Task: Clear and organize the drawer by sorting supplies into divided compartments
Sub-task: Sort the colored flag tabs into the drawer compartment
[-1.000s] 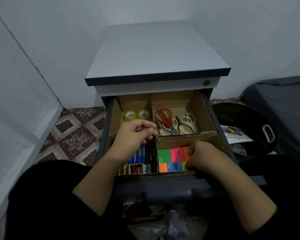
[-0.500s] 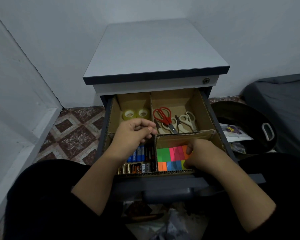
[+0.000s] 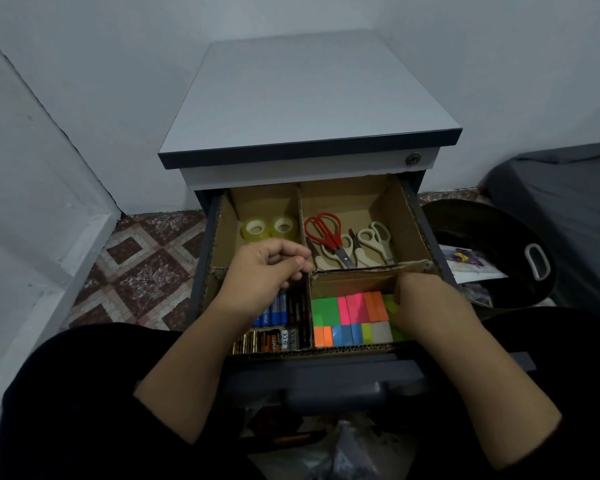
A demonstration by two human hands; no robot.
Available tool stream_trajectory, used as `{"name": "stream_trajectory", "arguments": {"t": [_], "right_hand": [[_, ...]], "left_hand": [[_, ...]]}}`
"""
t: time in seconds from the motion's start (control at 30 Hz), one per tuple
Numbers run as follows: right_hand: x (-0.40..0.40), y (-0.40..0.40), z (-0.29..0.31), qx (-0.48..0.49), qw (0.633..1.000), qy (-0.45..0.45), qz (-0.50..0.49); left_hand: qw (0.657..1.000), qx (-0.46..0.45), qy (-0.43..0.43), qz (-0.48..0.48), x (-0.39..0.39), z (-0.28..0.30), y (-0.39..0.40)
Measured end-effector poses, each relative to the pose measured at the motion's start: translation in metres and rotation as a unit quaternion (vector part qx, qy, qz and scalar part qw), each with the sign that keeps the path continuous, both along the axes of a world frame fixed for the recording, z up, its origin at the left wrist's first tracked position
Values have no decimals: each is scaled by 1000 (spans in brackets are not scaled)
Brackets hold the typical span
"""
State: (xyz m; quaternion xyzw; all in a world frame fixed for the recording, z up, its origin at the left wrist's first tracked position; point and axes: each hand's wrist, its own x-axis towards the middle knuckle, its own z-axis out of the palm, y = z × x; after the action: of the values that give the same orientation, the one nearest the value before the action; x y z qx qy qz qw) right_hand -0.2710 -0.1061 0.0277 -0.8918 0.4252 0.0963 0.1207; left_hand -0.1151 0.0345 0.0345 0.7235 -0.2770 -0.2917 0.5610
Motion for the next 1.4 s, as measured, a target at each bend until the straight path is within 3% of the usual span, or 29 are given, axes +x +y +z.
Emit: {"name": "stream_trajectory", "arguments": {"t": [0.6, 1.07, 1.23, 1.4], "right_hand": [[-2, -7, 10, 21, 1000, 0, -21], [1, 4, 10, -9, 998, 57, 17], [0, -7, 14, 48, 998, 30, -4], [-2, -9, 25, 215, 974, -57, -38]], "left_hand": [[1000, 7, 6, -2, 3, -2, -3], [1000, 2, 9, -4, 3, -2, -3], [1000, 2, 9, 1, 4, -4, -2], [1000, 4, 9, -1, 4, -3, -4]]}}
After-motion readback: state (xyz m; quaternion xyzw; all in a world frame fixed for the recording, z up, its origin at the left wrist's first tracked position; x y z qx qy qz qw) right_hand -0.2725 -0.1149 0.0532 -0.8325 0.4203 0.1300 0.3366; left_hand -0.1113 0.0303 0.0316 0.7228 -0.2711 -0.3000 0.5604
